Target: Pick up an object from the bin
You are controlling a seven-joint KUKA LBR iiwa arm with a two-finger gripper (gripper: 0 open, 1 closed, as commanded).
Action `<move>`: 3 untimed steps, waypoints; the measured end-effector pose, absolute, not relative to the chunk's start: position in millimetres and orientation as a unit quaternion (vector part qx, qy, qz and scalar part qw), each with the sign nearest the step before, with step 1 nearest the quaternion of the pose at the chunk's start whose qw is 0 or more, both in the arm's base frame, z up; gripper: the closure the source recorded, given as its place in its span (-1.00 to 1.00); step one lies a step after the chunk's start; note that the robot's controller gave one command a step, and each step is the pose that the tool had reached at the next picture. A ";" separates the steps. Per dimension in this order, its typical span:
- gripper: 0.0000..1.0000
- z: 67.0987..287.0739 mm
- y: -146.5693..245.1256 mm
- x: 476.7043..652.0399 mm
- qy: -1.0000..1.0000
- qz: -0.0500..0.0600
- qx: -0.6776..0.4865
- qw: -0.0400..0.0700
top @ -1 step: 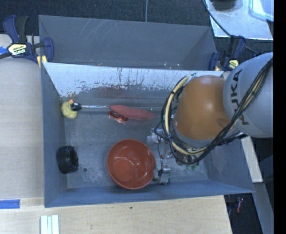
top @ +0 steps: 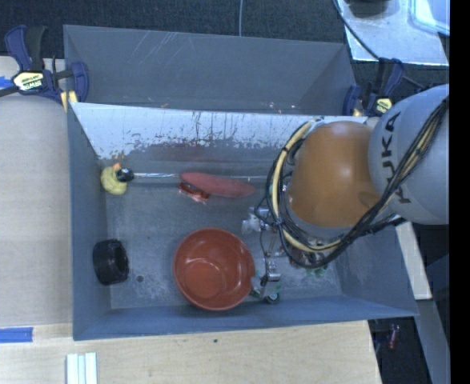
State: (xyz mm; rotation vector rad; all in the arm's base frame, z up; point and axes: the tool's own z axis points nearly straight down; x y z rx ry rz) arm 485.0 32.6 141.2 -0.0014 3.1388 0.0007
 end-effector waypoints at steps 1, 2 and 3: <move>-1.00 88.2 20.8 486.5 0.976 -0.001 -0.216 0.006; -1.00 122.4 12.1 484.2 0.975 0.000 -0.221 0.002; -1.00 109.0 -13.2 483.8 0.924 -0.001 -0.382 0.004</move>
Offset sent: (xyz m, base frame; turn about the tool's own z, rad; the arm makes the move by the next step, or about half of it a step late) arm -0.0007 -0.0227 -0.0092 -0.4305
